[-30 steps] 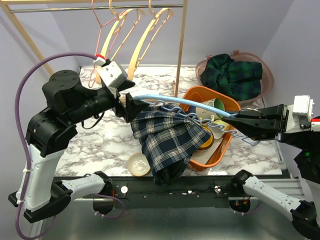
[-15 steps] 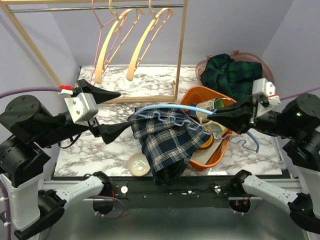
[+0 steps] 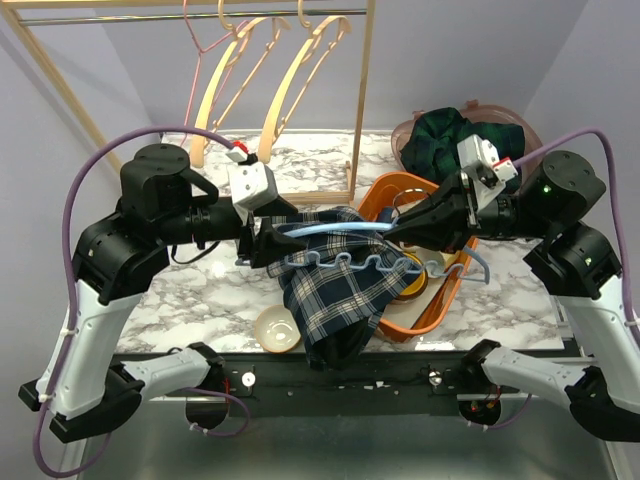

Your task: Remove the skirt from the hanger

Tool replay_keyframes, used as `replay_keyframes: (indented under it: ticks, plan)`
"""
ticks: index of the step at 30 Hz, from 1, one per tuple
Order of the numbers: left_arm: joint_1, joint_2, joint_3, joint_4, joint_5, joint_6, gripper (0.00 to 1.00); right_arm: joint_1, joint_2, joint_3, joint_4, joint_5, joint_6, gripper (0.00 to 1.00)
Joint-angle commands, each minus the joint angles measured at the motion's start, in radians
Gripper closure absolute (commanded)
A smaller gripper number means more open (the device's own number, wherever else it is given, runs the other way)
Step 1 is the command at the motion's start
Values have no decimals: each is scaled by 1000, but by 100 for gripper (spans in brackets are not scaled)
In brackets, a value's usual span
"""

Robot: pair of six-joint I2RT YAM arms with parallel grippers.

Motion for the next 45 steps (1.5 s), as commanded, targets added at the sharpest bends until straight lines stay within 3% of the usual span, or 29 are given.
replay_keyframes:
  ticks: [1, 2, 4, 6, 8, 11, 17, 24, 29, 36, 42, 45]
  plan:
    - [4, -46, 0, -7, 1, -3, 53, 4, 10, 43, 92, -90, 35, 99]
    - [4, -49, 0, -1, -15, -7, 80, 4, 12, 45, 90, -90, 34, 99]
    - [4, -61, -1, 24, -45, -24, 100, 4, 20, 45, 95, -63, 38, 99]
    - [4, -73, -10, 50, -102, -49, 100, 4, 18, 36, 119, -14, 82, 58]
    - [4, -110, -46, 68, -186, -59, 100, 4, -2, 31, 124, 64, 110, 25]
    - [4, -204, -122, 143, -294, -92, 100, 4, -83, -3, 118, 256, 208, 1]
    - [4, -297, -115, 220, -459, -156, 100, 4, -273, -92, 139, 584, 305, 0]
    - [4, -345, -72, 229, -604, -170, 100, 4, -258, -170, 73, 790, 268, 0]
    - [5, -379, -67, 312, -775, -176, 100, 4, -82, -199, 3, 781, 213, 0]
    - [4, -363, -64, 412, -1080, -148, 100, 7, 108, -283, 134, 664, 169, 0]
    - [4, -346, -110, 556, -1258, -47, 100, 64, 256, -314, 145, 677, 3, 0]
    - [4, -340, -145, 622, -1389, 11, 100, 90, 294, -308, 109, 589, -74, 0]
